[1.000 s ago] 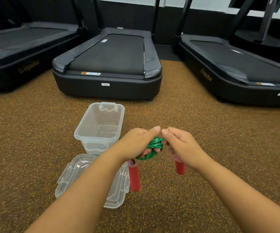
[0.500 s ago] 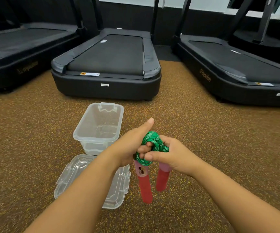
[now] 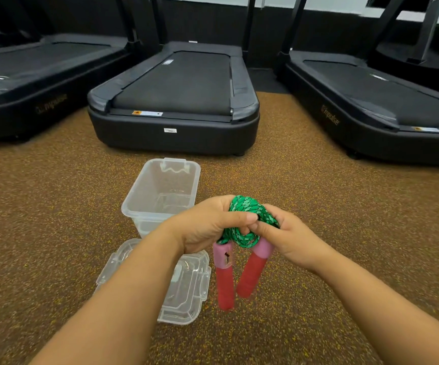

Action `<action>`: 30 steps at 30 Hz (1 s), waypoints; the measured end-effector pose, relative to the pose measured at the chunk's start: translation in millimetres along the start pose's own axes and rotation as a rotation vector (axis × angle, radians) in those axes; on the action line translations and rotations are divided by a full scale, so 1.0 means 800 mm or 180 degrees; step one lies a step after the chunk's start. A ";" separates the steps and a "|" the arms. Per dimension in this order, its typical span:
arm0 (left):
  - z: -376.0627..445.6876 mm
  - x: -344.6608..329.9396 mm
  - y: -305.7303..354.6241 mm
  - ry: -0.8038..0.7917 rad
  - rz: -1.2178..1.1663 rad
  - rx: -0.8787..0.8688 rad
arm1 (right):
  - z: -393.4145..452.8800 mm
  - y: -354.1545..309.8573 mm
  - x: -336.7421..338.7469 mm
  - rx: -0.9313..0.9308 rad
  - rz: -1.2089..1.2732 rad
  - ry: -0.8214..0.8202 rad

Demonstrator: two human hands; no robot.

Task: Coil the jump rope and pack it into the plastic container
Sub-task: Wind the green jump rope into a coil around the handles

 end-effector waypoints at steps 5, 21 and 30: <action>0.008 0.024 -0.004 0.0944 0.0914 -0.0089 | 0.008 -0.003 0.003 0.0178 -0.0534 0.0430; 0.031 0.062 0.081 0.1745 0.1569 -0.0794 | 0.051 -0.035 -0.005 0.0214 0.0231 0.1100; 0.048 0.134 0.080 0.1818 0.0960 -0.0540 | 0.091 -0.019 -0.076 -0.0067 0.1834 0.0812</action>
Point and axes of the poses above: each hand's wrist, its own z-axis towards the middle knuckle, its own x-axis out of the back of the hand, y = z × x, the point moved 7 cm from there along z, towards the middle knuckle, and after that the axes turned 8 degrees about y, right-handed, at the moved point
